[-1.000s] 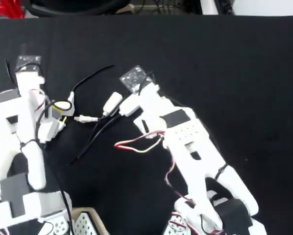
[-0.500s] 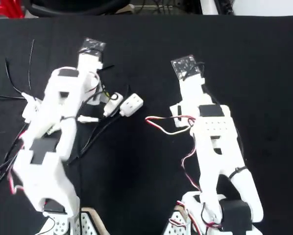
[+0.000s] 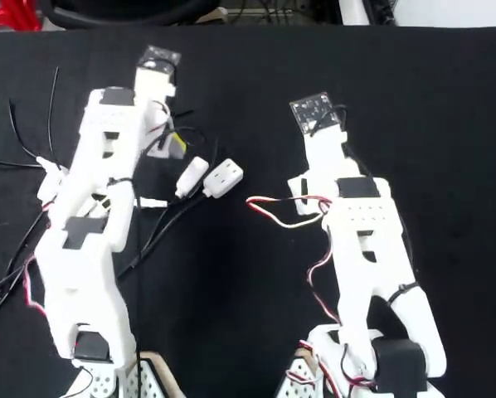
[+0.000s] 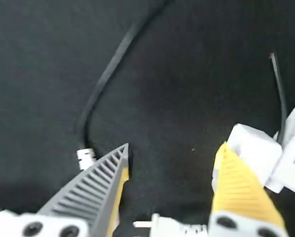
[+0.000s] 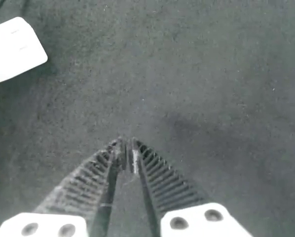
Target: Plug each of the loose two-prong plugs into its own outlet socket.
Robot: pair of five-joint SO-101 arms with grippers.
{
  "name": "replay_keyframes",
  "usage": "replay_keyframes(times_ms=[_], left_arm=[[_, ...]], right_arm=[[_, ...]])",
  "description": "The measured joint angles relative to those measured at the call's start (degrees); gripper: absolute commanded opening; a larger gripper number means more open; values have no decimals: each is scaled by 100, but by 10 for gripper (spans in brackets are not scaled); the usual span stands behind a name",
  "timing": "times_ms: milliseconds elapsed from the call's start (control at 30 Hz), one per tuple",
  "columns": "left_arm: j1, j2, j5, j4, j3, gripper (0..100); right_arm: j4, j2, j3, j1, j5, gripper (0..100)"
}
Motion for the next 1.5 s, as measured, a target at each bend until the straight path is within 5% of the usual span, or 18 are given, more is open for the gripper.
replay_keyframes(times_ms=[333,600,967,1233,1500], left_arm=[[501,-809,-1002,-668,1714,195],[466,-923,-1011,-1319,2040,194],[475,-1433,-738,-905,2365,200],[659,-2479,-765,-1873,3824,245],[747,-2154,-765,-2725,4132,242]], right_arm=[[0,0,0,0,0,18],[0,0,0,0,0,18],[0,0,0,0,0,18],[0,0,0,0,0,18],[0,0,0,0,0,18]])
